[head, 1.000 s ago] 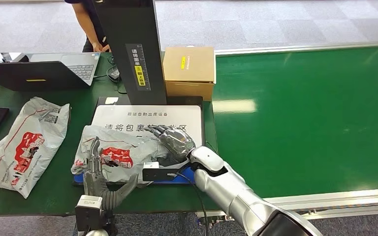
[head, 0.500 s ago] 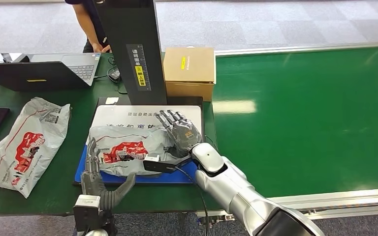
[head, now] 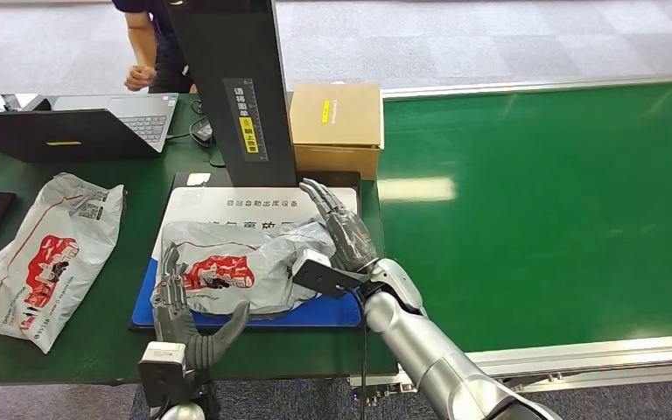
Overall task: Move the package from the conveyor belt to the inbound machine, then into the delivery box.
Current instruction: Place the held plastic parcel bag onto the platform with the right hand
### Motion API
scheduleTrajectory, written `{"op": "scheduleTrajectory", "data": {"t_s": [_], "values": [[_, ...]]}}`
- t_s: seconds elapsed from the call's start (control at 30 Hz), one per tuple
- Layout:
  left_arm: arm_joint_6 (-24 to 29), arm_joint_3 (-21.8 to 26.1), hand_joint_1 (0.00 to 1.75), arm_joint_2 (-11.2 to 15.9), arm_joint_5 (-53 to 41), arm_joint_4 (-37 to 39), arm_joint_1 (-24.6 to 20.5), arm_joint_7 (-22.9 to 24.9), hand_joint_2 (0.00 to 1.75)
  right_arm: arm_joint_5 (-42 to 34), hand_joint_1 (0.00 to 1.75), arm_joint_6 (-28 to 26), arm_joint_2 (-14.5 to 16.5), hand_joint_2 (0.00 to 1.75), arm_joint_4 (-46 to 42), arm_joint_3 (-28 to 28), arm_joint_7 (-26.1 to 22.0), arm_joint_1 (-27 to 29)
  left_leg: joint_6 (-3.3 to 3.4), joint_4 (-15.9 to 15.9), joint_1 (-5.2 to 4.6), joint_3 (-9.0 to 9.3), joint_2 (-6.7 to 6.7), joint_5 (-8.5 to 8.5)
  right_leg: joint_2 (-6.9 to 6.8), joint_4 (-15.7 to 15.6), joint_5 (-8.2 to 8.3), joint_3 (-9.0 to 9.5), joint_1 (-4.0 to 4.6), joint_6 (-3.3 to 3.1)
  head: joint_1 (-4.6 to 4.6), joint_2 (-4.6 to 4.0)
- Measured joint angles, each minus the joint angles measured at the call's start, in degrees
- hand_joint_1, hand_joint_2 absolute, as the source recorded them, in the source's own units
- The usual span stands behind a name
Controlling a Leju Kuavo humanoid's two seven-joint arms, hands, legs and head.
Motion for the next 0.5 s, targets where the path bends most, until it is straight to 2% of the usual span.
{"op": "scheduleTrajectory", "data": {"t_s": [0.5], "values": [[1.2,-1.6,0.0,0.5,0.6,0.9,-0.5,0.0,1.75,-2.7,0.0,1.3,0.0,1.75,-2.3,-2.8,-1.6,0.9,0.0,0.0,0.0,-0.01,0.0,0.0,0.0,0.0,0.0,-0.01,0.0,0.0,0.0,0.0]]}}
